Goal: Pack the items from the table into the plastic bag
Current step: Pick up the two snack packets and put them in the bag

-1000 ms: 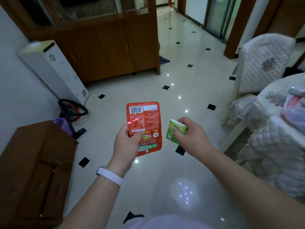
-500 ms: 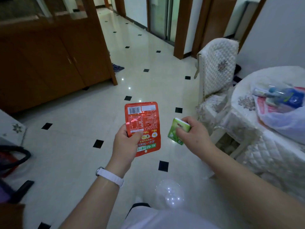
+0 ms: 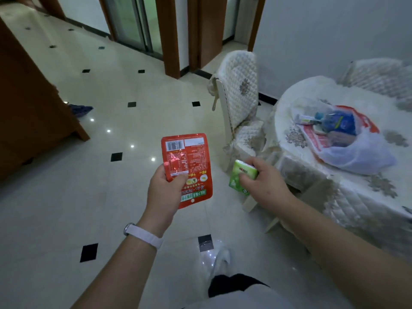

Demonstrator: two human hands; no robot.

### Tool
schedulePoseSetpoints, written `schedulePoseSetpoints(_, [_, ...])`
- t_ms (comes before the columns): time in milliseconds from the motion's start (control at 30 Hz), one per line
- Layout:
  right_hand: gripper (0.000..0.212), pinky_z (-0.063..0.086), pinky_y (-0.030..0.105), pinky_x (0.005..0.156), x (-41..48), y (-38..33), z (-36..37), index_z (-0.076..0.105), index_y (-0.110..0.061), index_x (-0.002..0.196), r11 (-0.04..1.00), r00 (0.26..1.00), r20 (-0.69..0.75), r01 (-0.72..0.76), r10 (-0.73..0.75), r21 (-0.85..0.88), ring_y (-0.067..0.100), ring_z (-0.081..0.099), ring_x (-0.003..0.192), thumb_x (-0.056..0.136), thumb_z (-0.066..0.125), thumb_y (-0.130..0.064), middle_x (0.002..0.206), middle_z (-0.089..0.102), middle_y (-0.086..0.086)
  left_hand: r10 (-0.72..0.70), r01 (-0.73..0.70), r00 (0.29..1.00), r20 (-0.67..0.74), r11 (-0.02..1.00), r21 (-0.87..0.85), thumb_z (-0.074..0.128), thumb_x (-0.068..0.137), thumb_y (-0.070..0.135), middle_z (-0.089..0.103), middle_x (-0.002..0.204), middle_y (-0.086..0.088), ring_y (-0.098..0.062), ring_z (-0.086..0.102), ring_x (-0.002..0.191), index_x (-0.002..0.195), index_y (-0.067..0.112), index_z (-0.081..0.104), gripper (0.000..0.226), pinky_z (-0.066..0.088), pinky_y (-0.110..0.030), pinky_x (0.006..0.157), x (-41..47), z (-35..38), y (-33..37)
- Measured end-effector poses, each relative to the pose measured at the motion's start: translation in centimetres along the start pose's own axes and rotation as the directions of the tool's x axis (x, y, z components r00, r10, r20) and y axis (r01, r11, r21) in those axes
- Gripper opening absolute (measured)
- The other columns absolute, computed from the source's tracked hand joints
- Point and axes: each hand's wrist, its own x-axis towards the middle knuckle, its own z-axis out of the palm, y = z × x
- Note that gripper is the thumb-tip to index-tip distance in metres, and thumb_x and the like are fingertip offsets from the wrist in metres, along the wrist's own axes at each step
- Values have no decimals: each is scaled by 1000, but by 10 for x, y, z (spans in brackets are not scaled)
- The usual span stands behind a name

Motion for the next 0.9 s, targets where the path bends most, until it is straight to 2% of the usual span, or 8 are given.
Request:
schedulePoseSetpoints(167, [11, 52, 33, 65, 64, 31, -6, 61, -22, 95, 994, 991, -80, -103, 105, 26, 18, 63, 74, 84, 62, -21, 81, 64, -2, -20, 13, 994, 109, 998, 64, 64, 95, 22, 74, 101, 9, -13, 74, 85, 108, 32, 64, 16, 62, -33, 70, 72, 45, 7])
schedulePoseSetpoints(333, [9, 43, 27, 55, 144, 56, -24, 59, -23, 89, 987, 980, -122, -153, 159, 55, 16, 58, 67, 82, 61, -18, 73, 59, -6, -61, 36, 981, 186, 990, 135, 63, 96, 21, 74, 104, 8, -15, 74, 88, 113, 30, 63, 19, 62, -36, 73, 147, 104, 22])
schedulePoseSetpoints(467, [12, 40, 28, 60, 206, 67, -69, 61, -24, 93, 987, 966, -202, -161, 162, 23, 15, 57, 71, 82, 63, -20, 77, 60, -5, -31, -8, 965, 261, 989, 147, 64, 95, 19, 74, 103, 8, -11, 74, 85, 111, 30, 63, 20, 60, -27, 65, 203, 161, 49])
schedulePoseSetpoints(567, [13, 44, 27, 61, 241, 82, -107, 61, -26, 93, 978, 934, -289, -200, 209, 63, 12, 60, 70, 81, 62, -22, 78, 63, -5, -8, -42, 943, 331, 989, 145, 65, 94, 16, 75, 102, 6, -12, 74, 85, 112, 27, 65, 21, 61, -30, 68, 237, 207, 67])
schedulePoseSetpoints(667, [15, 48, 29, 63, 255, 100, -133, 60, -27, 94, 965, 893, -364, -247, 263, 92, 11, 60, 69, 80, 63, -21, 80, 64, -5, -27, -38, 903, 430, 989, 141, 67, 92, 10, 77, 101, 2, -17, 75, 86, 108, 24, 68, 22, 61, -37, 72, 259, 249, 77])
schedulePoseSetpoints(767, [16, 47, 29, 64, 261, 123, -146, 61, -25, 96, 941, 856, -392, -318, 338, 118, 13, 61, 73, 81, 63, -20, 82, 65, -5, -52, -40, 848, 527, 986, 162, 67, 92, 11, 77, 99, 3, -15, 75, 85, 104, 28, 68, 21, 60, -34, 70, 283, 290, 79])
schedulePoseSetpoints(900, [11, 44, 26, 60, 268, 155, -149, 59, -27, 92, 874, 753, -448, -446, 482, 192, 7, 60, 71, 83, 62, -22, 77, 64, -8, -110, -31, 748, 654, 979, 200, 67, 92, 10, 77, 99, 3, -15, 75, 85, 110, 25, 67, 23, 61, -33, 68, 317, 342, 74])
